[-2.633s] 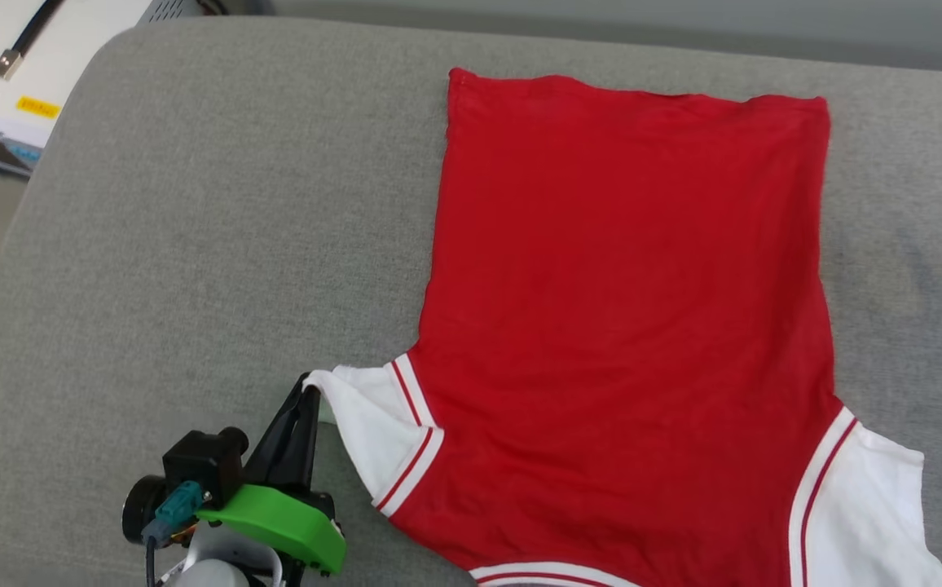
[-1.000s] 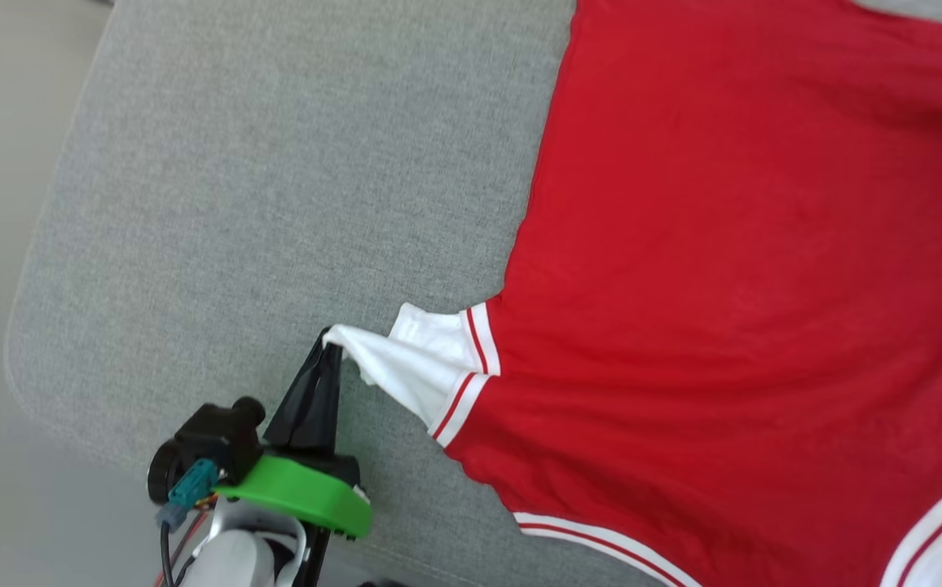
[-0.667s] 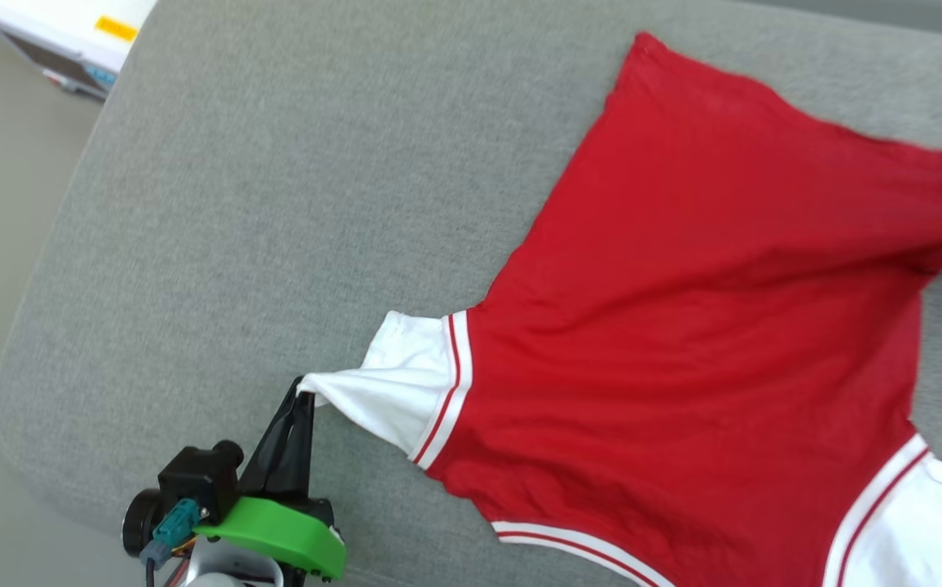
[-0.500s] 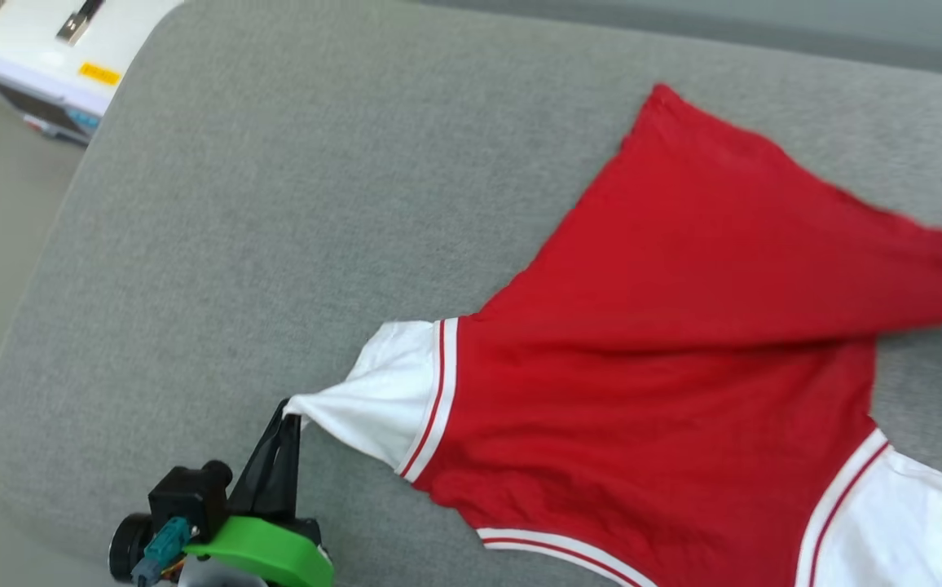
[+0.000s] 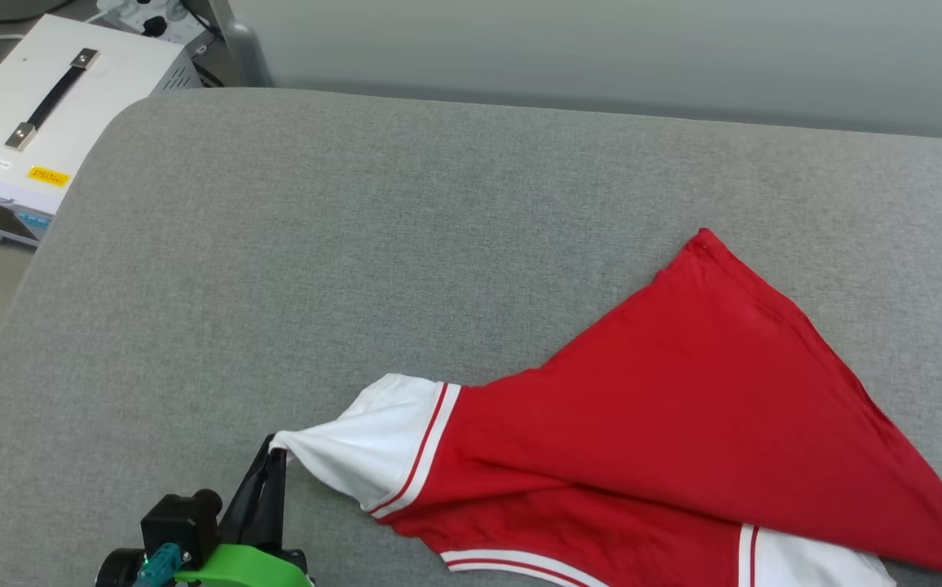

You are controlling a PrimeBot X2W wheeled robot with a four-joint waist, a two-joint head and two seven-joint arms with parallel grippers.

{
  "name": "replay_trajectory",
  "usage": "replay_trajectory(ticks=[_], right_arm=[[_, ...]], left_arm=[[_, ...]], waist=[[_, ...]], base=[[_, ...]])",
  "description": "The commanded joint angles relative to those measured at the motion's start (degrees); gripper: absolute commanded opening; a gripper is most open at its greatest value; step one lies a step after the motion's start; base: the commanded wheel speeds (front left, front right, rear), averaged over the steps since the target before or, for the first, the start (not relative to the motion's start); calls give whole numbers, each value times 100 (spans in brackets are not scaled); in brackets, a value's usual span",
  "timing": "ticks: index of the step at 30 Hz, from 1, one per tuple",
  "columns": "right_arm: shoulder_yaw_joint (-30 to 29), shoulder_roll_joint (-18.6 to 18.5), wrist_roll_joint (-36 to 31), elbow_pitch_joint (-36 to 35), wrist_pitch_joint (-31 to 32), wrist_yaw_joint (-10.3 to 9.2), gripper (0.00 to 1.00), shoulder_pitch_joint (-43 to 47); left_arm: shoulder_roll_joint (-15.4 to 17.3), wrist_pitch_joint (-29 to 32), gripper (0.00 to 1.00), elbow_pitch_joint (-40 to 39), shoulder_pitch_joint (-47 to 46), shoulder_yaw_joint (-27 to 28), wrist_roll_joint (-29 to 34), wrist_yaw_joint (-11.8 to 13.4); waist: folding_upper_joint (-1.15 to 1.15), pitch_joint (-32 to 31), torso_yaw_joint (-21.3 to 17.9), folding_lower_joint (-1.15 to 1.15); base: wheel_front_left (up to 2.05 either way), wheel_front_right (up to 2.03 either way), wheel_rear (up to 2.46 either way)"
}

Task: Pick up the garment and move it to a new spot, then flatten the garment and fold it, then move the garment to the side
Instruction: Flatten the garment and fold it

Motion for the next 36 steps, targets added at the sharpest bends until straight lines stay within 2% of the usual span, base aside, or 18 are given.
replay_trajectory(ticks=[1,2,3,6,10,11,12,19,25,31,36], right_arm=[[-89,124,-55,-71,19,-2,0,187],[-141,217,-91,-98,20,-2,0,304],[-231,562,-204,-98,47,-2,0,644],[-244,926,-198,31,94,-2,0,865],[-234,1115,-357,142,-26,-2,0,931],[-249,1142,-376,119,-122,-2,40,891],[-296,1187,-368,77,-262,-2,100,818],[-660,1144,-388,-432,-981,-2,100,315],[-661,775,-414,-1210,-1147,-2,100,-430],[-44,225,-584,-1544,-778,-2,100,-1656],[899,-169,-467,-1132,-70,-2,100,-2792]], left_arm=[[58,5,0,-30,81,28,-61,43],[61,6,0,-33,86,26,-64,46],[73,6,0,-38,86,21,-78,55],[81,2,0,-27,70,8,-88,58],[91,-5,0,-9,64,1,-101,71],[95,-7,0,-7,65,1,-103,74],[102,-9,0,-6,68,2,-105,79],[118,-7,0,-28,32,-53,-91,99],[124,-9,0,-68,-98,-130,-67,81],[110,-28,0,-83,-288,-226,-33,48],[57,-76,0,-66,-489,-305,-2,13]], waist=[[0,-71,-75,0],[0,-75,-82,0],[0,-64,-93,0],[0,-45,-78,0],[0,-39,-78,0],[0,-39,-86,0],[0,-44,-97,0],[0,-80,-86,0],[0,38,32,0],[0,258,200,0],[0,520,379,0]], base=[[0,0,0],[0,0,0],[0,0,0],[0,0,0],[0,0,0],[0,0,0],[0,0,0],[0,0,0],[0,0,0],[0,0,0],[0,0,0]])
